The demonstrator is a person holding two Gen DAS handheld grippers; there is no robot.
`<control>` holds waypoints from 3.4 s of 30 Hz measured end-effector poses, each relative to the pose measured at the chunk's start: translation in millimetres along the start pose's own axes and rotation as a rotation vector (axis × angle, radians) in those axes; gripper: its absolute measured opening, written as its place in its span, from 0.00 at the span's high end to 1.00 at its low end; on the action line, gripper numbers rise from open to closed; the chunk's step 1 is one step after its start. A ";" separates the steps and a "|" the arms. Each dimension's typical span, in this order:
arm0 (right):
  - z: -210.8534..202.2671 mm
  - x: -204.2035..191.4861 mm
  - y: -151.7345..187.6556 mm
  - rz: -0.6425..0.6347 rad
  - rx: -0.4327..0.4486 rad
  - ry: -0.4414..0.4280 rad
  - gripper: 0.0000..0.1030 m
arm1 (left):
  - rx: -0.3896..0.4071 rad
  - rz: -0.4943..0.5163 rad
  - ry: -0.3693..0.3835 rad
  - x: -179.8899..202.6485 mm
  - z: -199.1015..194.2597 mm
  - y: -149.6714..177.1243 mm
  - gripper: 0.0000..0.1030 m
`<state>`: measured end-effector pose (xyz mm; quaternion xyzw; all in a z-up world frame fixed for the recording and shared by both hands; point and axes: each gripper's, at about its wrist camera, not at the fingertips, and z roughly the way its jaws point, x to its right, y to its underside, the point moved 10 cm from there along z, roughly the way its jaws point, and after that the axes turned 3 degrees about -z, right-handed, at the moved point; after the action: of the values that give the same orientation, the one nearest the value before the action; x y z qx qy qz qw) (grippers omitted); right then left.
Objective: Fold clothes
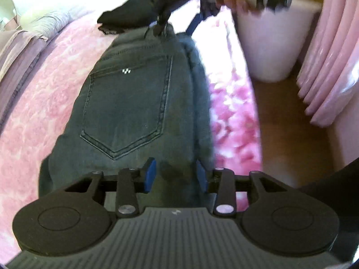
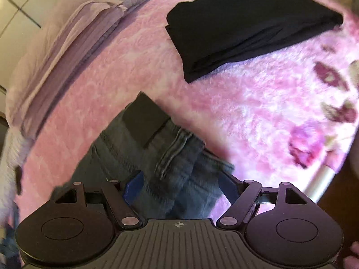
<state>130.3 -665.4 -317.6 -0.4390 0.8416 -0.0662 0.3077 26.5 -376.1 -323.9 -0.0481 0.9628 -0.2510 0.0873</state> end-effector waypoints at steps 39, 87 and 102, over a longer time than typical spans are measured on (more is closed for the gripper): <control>-1.2 -126.9 9.7 -0.484 -0.050 -0.108 0.44 | -0.038 -0.461 -0.089 -135.7 -55.8 33.1 0.71; 102.6 -87.6 -9.3 -0.772 -0.142 0.100 0.46 | -0.083 -1.066 0.340 -272.4 86.5 24.2 0.97; 79.0 -83.6 -6.1 -0.729 -0.118 0.109 0.48 | -0.025 -1.219 0.068 -299.5 22.1 63.5 0.99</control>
<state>215.6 -591.4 -340.2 -0.7226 0.6476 -0.1460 0.1928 321.2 -290.5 -331.0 -0.5836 0.7669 -0.2459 -0.1035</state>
